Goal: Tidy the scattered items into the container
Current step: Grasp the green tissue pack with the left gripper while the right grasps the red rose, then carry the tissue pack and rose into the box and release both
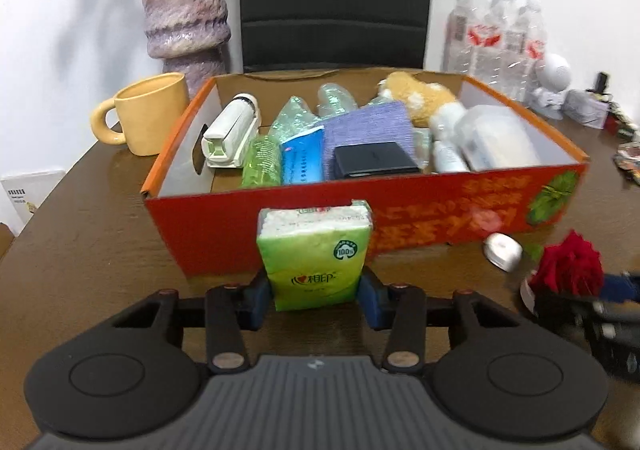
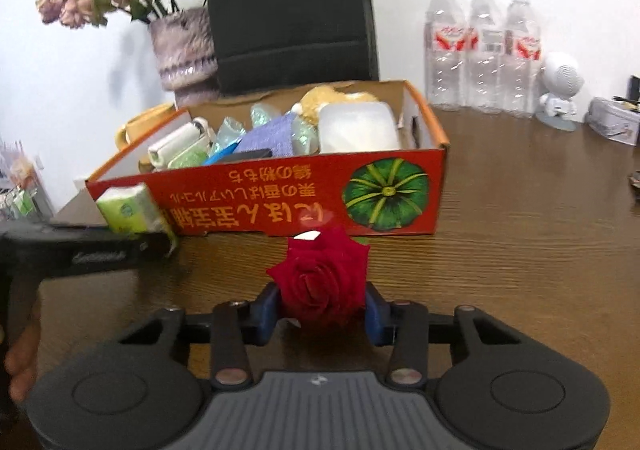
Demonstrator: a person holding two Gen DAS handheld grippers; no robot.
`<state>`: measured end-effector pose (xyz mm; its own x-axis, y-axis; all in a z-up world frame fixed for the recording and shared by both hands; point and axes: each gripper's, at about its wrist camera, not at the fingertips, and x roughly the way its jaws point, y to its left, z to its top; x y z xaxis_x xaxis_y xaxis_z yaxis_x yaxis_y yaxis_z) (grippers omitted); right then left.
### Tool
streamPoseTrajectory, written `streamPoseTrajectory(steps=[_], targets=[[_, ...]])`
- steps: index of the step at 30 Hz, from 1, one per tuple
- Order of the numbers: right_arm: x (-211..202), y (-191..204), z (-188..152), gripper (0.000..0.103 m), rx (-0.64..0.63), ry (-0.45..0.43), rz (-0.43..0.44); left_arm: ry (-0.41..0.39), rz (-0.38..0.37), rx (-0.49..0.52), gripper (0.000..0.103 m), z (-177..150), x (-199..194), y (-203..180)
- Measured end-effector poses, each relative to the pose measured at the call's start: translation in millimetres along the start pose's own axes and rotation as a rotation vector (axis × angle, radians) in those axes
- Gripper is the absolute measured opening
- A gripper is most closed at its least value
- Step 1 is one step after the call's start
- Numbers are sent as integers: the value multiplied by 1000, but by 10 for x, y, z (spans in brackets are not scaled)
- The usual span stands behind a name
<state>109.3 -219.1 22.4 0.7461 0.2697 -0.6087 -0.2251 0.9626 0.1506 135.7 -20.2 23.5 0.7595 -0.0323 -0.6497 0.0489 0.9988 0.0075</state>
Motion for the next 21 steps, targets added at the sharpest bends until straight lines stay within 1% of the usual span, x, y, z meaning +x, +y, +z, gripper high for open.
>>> streamPoseTrajectory(steps=[2, 5, 9, 14, 16, 18, 20, 21], targets=[[-152, 9, -28, 40, -5, -21, 1, -5, -30, -1, 45, -88, -195, 0], [-398, 56, -78, 40, -16, -48, 24, -14, -76, 6, 45, -215, -511, -22], [-710, 176, -142, 40, -43, -50, 64, -16, -138, 16, 45, -373, -881, -75], [-1016, 277, -278, 40, -51, -44, 95, -22, -168, 74, 45, -595, -1197, -187], [-1060, 326, -290, 40, -71, -36, 113, -17, -172, 85, 45, -549, -1175, -195], [-1058, 360, -232, 40, -92, -41, 125, -31, -145, 83, 45, -418, -1139, -177], [-1061, 383, -86, 40, -119, -65, 123, -64, -133, 82, 45, -201, -1129, -128], [-1069, 386, 12, 40, -128, -87, 126, -76, -138, 84, 45, -43, -1109, -90]])
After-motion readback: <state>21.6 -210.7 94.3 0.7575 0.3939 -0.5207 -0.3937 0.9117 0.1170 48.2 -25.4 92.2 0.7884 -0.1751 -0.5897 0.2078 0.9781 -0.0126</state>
